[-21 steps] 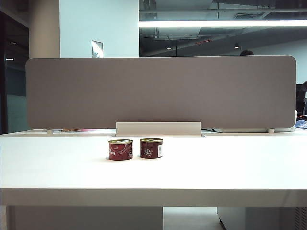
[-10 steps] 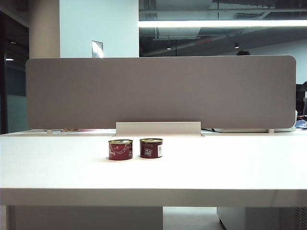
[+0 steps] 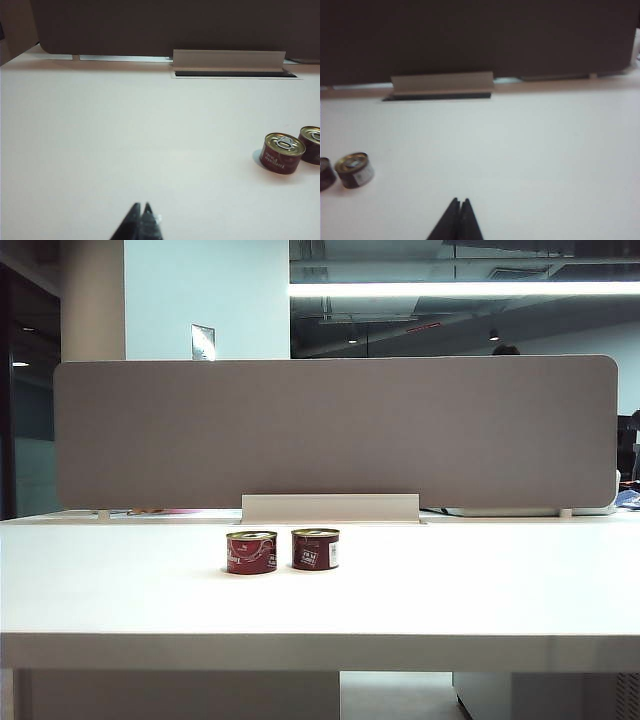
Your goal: Stack a can of tomatoes on the right onto the can of tomatoes on the left.
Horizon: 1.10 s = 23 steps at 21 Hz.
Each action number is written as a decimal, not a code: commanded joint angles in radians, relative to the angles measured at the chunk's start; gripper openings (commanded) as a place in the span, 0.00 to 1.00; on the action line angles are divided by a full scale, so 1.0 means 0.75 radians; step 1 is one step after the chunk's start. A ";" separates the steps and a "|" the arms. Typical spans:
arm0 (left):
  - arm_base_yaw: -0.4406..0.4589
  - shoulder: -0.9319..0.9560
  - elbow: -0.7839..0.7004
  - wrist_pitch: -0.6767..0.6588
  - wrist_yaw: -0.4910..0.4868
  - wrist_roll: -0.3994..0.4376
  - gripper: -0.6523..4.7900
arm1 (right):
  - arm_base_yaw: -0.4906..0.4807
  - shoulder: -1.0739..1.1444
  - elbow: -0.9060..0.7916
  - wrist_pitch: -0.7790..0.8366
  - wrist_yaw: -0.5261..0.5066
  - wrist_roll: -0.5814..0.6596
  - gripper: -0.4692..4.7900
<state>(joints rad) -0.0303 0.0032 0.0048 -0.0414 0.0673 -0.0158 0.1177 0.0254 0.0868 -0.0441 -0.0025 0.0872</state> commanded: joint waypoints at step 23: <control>0.001 0.001 0.004 0.018 0.000 0.002 0.11 | 0.093 1.419 0.791 0.136 -0.211 -0.083 0.09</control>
<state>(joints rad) -0.0299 0.0029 0.0048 -0.0414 0.0673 -0.0162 0.1879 1.0630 0.6571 0.0143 -0.1524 0.0292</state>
